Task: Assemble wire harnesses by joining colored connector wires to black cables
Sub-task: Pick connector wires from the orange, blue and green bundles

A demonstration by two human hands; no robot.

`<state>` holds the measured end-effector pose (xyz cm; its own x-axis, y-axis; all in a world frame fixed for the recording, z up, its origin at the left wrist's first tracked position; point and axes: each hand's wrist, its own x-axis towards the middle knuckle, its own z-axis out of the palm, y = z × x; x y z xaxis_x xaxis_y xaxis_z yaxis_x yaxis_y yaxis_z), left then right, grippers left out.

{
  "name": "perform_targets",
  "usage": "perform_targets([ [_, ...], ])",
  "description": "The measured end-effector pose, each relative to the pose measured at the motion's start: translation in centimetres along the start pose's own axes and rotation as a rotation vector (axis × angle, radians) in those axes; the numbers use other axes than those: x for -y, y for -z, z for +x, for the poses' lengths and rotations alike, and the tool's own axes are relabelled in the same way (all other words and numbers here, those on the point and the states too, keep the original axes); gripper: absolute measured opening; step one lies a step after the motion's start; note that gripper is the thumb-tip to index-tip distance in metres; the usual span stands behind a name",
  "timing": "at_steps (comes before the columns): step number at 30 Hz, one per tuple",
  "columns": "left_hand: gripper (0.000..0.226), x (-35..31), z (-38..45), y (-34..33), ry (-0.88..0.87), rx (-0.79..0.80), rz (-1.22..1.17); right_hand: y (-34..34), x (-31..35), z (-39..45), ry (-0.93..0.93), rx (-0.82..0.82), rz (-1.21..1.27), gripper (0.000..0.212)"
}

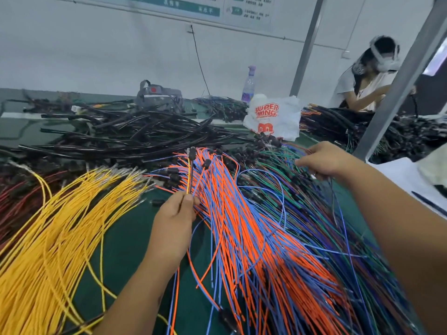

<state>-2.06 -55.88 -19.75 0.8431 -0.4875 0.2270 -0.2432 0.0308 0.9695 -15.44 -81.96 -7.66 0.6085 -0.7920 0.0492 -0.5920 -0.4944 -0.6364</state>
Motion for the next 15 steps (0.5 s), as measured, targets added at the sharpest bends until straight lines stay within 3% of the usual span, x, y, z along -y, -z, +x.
perform_targets([
  [5,0.03,-0.6,0.1,-0.1,0.044,0.004,-0.032,2.4,0.4,-2.5,-0.037,0.077,0.137,0.025],
  [10,0.034,-2.2,0.2,-0.1,0.186,0.034,-0.057,5.6,3.3,-6.3,-0.113,0.373,0.516,0.03],
  [15,0.034,-3.0,-0.3,0.6,0.298,0.111,-0.249,8.4,7.0,-9.6,0.01,0.46,0.567,0.029],
])
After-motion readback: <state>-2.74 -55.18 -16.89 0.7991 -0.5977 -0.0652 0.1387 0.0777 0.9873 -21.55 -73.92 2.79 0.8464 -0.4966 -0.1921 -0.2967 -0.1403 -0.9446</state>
